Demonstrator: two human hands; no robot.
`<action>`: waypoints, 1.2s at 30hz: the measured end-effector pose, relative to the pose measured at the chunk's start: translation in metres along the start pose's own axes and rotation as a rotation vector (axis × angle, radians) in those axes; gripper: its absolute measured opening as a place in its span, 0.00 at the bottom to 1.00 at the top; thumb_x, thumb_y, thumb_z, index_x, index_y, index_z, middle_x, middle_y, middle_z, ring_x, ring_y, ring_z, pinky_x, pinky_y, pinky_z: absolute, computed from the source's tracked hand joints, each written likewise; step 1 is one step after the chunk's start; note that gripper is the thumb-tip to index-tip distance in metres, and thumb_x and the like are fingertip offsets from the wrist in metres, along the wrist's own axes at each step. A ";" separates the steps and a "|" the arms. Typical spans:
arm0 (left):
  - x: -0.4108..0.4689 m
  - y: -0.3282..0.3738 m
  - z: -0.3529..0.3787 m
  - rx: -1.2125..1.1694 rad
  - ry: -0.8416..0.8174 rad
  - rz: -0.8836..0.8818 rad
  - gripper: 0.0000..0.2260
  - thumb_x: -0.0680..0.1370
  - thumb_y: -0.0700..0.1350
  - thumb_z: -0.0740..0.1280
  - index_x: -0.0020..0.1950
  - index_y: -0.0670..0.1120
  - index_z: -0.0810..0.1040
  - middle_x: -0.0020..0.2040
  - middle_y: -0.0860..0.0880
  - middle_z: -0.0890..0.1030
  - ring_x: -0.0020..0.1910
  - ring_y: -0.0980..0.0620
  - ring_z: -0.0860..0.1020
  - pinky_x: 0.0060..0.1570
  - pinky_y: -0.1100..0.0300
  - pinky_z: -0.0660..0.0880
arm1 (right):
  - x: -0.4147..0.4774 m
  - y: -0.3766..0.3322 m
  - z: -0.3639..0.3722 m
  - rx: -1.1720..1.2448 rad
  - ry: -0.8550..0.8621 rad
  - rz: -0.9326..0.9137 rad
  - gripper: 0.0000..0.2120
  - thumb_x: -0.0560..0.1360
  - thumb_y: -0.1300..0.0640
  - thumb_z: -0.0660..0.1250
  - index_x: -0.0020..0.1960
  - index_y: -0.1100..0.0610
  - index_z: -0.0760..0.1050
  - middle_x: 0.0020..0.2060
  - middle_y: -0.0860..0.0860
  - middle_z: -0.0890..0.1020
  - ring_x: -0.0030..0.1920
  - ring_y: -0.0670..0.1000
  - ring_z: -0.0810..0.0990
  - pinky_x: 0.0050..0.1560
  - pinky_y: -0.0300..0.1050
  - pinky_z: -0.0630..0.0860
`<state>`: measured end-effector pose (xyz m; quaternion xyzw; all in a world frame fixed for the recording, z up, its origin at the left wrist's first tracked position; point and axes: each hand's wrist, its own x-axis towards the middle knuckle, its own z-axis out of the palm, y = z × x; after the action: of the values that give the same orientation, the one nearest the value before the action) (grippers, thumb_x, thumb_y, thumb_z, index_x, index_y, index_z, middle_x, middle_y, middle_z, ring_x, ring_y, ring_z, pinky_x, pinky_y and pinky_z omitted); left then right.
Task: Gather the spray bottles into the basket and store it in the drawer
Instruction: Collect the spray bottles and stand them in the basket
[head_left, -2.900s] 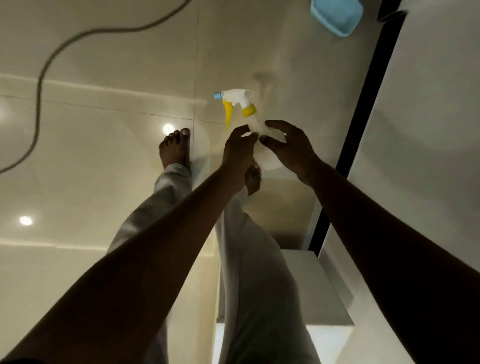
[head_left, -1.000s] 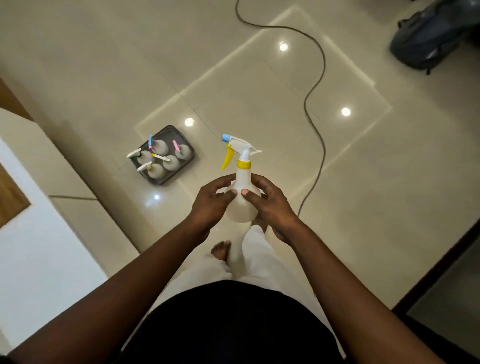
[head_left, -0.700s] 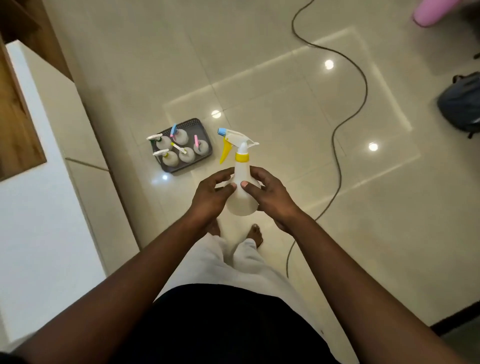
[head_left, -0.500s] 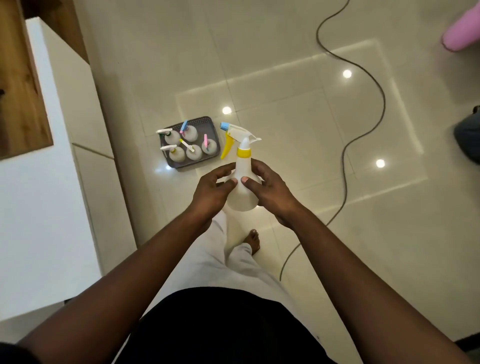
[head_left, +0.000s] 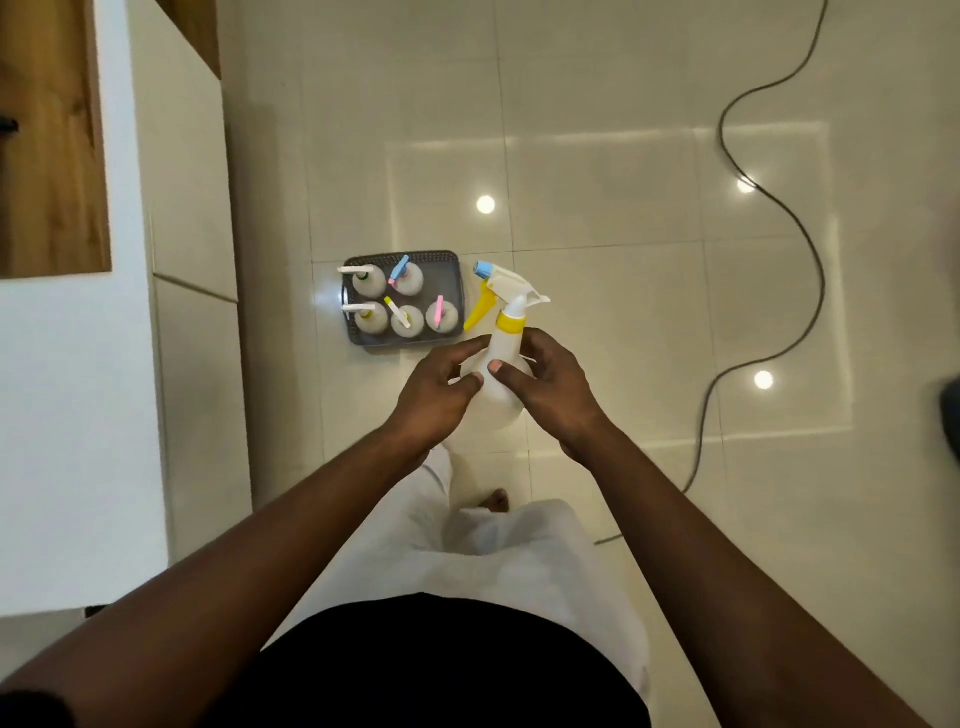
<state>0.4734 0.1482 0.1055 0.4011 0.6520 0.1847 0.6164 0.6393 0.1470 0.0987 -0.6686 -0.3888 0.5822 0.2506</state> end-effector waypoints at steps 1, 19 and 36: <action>0.011 0.004 -0.003 0.006 -0.002 -0.009 0.21 0.81 0.38 0.66 0.73 0.53 0.78 0.72 0.48 0.79 0.68 0.45 0.78 0.71 0.42 0.74 | 0.014 -0.004 -0.002 -0.019 -0.005 -0.006 0.18 0.78 0.56 0.76 0.67 0.53 0.80 0.60 0.47 0.86 0.62 0.50 0.84 0.67 0.59 0.79; 0.230 0.000 0.010 -0.315 0.335 -0.267 0.26 0.82 0.34 0.62 0.79 0.51 0.70 0.77 0.52 0.73 0.73 0.57 0.70 0.66 0.66 0.64 | 0.279 0.025 0.033 -0.420 -0.083 -0.334 0.24 0.74 0.63 0.76 0.69 0.56 0.79 0.63 0.48 0.84 0.61 0.39 0.78 0.63 0.26 0.70; 0.403 -0.192 -0.017 -0.496 0.511 -0.396 0.15 0.82 0.34 0.64 0.67 0.42 0.82 0.60 0.49 0.84 0.54 0.58 0.81 0.52 0.75 0.75 | 0.517 0.209 0.130 -0.675 -0.290 -0.494 0.21 0.78 0.59 0.74 0.70 0.58 0.77 0.66 0.50 0.83 0.64 0.47 0.81 0.64 0.26 0.70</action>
<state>0.4334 0.3377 -0.2972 0.0485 0.7844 0.3077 0.5363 0.5703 0.4311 -0.3934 -0.5116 -0.7365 0.4328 0.0925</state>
